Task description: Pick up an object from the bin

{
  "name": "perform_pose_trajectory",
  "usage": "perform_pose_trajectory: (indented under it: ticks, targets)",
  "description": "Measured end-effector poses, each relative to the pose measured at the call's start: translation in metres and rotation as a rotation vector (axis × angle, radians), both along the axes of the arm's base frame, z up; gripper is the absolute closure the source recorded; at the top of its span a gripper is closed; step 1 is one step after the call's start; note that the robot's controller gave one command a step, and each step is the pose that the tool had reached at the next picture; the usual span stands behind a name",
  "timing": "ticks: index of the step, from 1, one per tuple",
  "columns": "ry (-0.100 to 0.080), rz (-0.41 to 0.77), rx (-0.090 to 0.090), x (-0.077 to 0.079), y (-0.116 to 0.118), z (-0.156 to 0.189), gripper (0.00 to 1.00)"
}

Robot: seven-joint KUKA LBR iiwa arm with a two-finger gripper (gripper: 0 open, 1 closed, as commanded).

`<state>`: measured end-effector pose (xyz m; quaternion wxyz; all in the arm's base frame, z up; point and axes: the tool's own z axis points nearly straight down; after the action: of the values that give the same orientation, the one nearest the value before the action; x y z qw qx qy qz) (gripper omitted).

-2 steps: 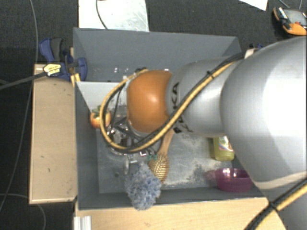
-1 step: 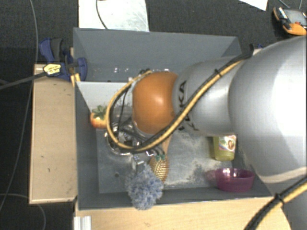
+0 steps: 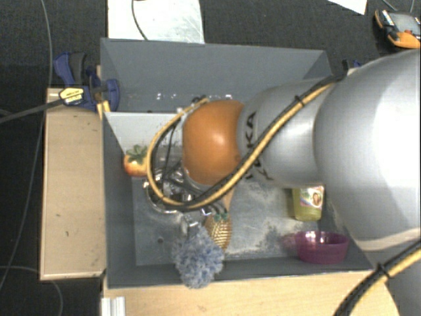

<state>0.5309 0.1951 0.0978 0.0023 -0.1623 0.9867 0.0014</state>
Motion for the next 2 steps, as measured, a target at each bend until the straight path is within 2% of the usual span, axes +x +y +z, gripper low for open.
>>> perform_pose_trajectory:
  ticks: [1, 2]
  targets:
    - [0.001, 0.116, -0.001, -0.005, -0.006, -0.004, 0.00]
    - [-0.007, 0.356, 0.000, 0.056, 0.000, -0.005, 0.00]
